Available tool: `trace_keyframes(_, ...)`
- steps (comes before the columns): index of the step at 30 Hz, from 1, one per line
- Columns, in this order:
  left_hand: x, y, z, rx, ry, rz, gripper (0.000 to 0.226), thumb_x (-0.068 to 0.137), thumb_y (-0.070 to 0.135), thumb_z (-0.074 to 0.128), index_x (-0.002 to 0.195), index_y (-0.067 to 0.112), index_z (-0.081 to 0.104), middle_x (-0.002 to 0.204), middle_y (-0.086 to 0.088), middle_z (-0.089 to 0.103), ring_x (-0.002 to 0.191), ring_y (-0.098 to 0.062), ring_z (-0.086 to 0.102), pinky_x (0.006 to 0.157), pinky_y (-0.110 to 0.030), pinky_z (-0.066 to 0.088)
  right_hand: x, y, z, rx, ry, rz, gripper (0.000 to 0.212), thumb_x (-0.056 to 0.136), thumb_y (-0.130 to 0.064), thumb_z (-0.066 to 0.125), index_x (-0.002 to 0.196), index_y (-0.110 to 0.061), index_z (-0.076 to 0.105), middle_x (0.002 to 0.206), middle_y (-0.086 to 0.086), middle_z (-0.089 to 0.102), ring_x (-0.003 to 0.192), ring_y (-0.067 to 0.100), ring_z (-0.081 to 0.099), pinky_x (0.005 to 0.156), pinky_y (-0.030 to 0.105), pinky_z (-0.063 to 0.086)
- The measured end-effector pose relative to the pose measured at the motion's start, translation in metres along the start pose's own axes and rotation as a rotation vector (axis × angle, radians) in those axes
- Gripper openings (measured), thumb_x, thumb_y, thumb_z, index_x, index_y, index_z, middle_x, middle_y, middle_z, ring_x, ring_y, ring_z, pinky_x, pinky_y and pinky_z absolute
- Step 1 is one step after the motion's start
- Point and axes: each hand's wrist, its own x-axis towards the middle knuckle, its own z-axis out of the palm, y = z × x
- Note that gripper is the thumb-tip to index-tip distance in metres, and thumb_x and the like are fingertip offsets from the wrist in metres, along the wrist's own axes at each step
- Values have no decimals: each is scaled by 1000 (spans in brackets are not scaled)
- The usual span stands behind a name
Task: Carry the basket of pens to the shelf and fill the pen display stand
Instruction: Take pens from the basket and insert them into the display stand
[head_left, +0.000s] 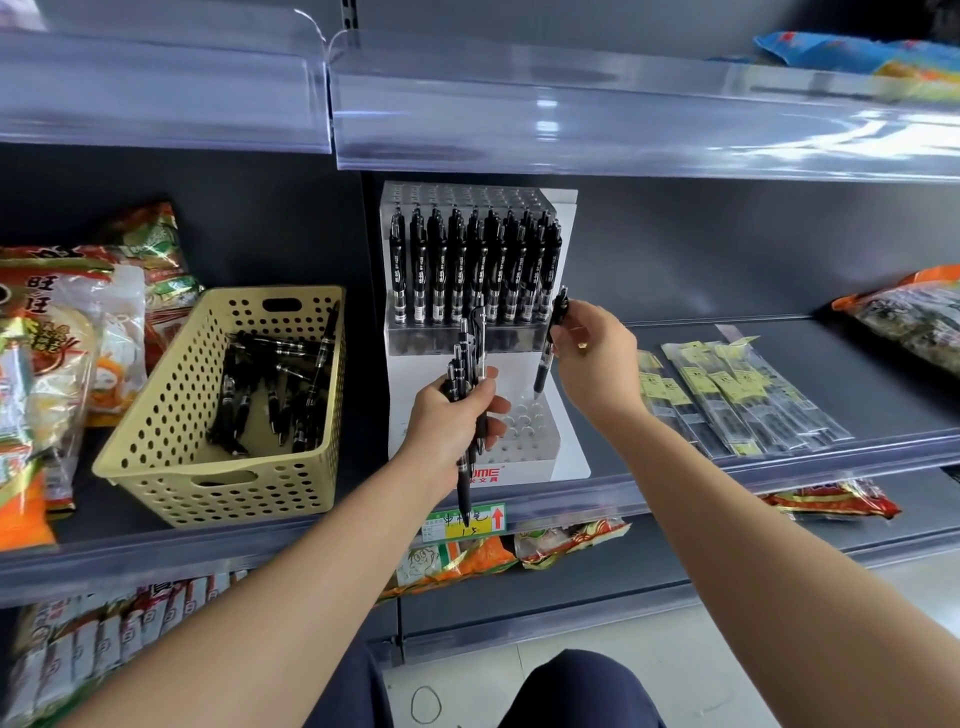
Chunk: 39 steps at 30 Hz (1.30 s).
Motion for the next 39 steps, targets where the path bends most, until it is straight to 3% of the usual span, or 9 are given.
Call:
trace_keyframes(5, 1, -1, -2, -4, -5, 4, 13, 96, 12, 55, 104, 15, 65, 73, -4, 67, 54, -15, 56, 58, -30, 49, -4, 9, 9, -46, -45, 13, 15, 89, -3, 51, 96, -3, 65, 88, 9, 60, 79, 27, 56, 75, 44, 51)
trace_keyframes(10, 3, -2, -3, 2, -19, 10, 8, 95, 14, 57, 99, 14, 65, 72, -4, 67, 53, -15, 56, 55, -28, 49, -12, 13, 14, -56, -70, 63, 30, 90, -9, 56, 120, -10, 51, 88, 0, 62, 78, 19, 57, 70, 32, 47)
trace_keyframes(15, 3, -1, -4, 3, -17, 12, 6, 95, 14, 58, 95, 11, 63, 69, -4, 65, 50, -14, 55, 53, -29, 45, -19, 24, 18, -119, -60, 127, 10, 91, -15, 57, 94, -8, 62, 77, -2, 61, 69, 18, 54, 60, 27, 40)
trace_keyframes(19, 3, -2, -5, -1, -30, 13, 7, 95, 11, 57, 96, 12, 63, 69, -4, 65, 49, -12, 55, 49, -25, 46, -22, 29, 19, -191, -108, 140, 11, 89, -15, 56, 85, -12, 66, 68, -6, 57, 56, 7, 46, 48, 18, 29)
trace_keyframes(22, 4, -3, -6, 21, -42, 21, 5, 94, 12, 58, 96, 10, 62, 69, -3, 65, 49, -12, 55, 50, -25, 46, -27, 31, 20, -186, -129, 183, 10, 86, -17, 56, 82, -15, 66, 67, -6, 60, 57, 9, 51, 48, 21, 35)
trace_keyframes(25, 6, -5, -6, 46, -26, 16, 5, 93, 12, 60, 95, 8, 62, 70, -4, 67, 50, -14, 55, 52, -26, 47, -30, 24, 18, -102, -94, 196, 10, 84, -19, 57, 78, -18, 64, 63, -6, 61, 58, 15, 55, 52, 25, 41)
trace_keyframes(30, 6, -7, -4, 51, -11, 1, 11, 88, 15, 68, 96, 7, 66, 74, -6, 72, 52, -16, 57, 57, -29, 49, -23, -6, 10, 290, -135, 214, 17, 87, -21, 58, 76, -14, 70, 66, 4, 67, 57, 13, 55, 53, 31, 47)
trace_keyframes(34, 5, -6, -1, 61, -20, 6, 14, 85, 15, 71, 96, 7, 67, 77, -10, 73, 53, -17, 58, 56, -29, 49, -18, -23, 7, 487, -214, 258, 20, 85, -28, 70, 90, -9, 70, 73, 4, 69, 57, 10, 59, 50, 17, 45)
trace_keyframes(39, 4, -2, -1, 75, -20, 22, 15, 85, 14, 71, 97, 7, 67, 79, -11, 73, 52, -16, 58, 56, -28, 48, -14, -26, 5, 528, -240, 294, 25, 76, -30, 79, 89, -12, 66, 73, 3, 67, 58, 13, 60, 46, 16, 43)
